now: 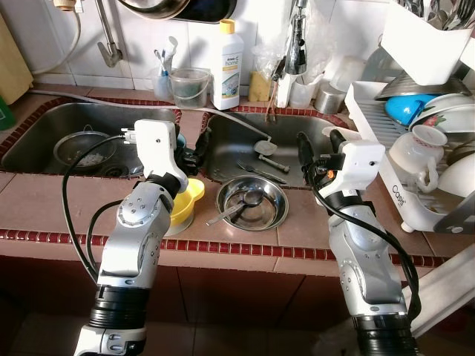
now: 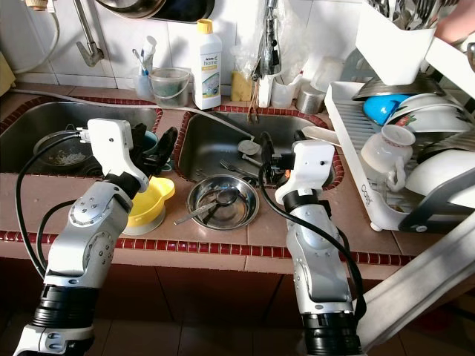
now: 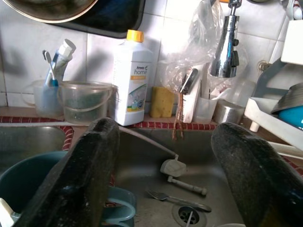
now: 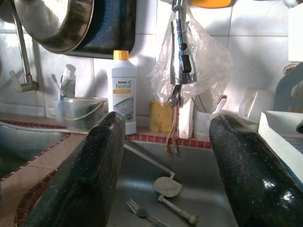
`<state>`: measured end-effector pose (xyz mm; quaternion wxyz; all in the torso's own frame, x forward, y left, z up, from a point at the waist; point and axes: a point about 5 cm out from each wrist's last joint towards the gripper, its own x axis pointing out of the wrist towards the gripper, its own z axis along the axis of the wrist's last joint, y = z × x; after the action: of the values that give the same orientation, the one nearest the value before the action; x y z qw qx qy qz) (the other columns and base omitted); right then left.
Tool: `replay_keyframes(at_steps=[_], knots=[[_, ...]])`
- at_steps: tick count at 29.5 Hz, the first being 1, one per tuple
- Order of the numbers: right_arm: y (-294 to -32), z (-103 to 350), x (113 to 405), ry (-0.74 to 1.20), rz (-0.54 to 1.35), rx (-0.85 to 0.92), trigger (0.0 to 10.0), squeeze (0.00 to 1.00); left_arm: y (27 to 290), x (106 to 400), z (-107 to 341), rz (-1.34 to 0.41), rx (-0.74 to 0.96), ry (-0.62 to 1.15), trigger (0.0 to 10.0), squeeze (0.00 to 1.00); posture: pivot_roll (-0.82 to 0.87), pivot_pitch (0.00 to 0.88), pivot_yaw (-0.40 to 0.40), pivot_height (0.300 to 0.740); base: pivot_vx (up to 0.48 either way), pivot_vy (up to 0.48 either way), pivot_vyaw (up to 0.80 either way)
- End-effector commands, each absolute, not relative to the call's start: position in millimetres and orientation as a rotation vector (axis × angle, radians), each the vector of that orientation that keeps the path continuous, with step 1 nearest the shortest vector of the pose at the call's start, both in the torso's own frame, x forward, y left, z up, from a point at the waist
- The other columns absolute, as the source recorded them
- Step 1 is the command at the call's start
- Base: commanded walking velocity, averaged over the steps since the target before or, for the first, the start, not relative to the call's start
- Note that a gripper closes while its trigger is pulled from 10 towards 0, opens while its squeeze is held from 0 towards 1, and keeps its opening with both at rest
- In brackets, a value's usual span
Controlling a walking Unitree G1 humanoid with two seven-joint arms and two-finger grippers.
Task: Kitchen organization
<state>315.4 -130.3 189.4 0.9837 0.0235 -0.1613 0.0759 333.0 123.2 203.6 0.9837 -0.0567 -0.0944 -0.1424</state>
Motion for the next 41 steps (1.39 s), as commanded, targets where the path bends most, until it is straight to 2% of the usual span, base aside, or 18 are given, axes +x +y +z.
replay_keyframes(at_steps=[1,2,3,4,9,25,41], knots=[[-133,187,314,-0.320,0.140,0.035,10.0,0.00,125,334,205,-0.276,-0.102,-0.191,10.0,1.00,-0.12,0.033,0.011,0.740,0.000,0.000,0.00],[-134,187,314,-0.319,0.140,0.034,10.0,0.00,125,334,205,-0.276,-0.103,-0.192,10.0,1.00,-0.12,0.033,0.011,0.740,0.000,0.000,0.00],[-134,186,314,-0.317,0.139,0.031,10.0,0.00,126,335,204,-0.266,-0.088,-0.190,10.0,0.85,-0.12,0.034,0.013,0.740,0.000,0.000,0.00],[-135,186,314,-0.316,0.138,0.030,10.0,0.00,126,335,205,-0.263,-0.084,-0.190,10.0,0.00,-0.12,0.035,0.013,0.740,0.000,0.000,0.00],[-135,184,314,-0.311,0.137,0.022,10.0,0.00,130,336,205,-0.253,-0.066,-0.192,10.0,0.00,-0.12,0.040,0.016,0.740,0.000,0.000,0.00],[-140,175,308,-0.288,0.131,-0.015,10.0,0.00,154,340,203,-0.239,0.141,-0.195,10.0,0.00,-0.12,0.044,0.035,0.740,0.000,0.000,0.00],[-143,178,305,-0.301,0.111,-0.028,10.0,0.00,135,358,217,-0.401,0.222,-0.210,10.0,0.00,-0.15,0.048,0.071,0.740,0.000,0.000,0.00]])
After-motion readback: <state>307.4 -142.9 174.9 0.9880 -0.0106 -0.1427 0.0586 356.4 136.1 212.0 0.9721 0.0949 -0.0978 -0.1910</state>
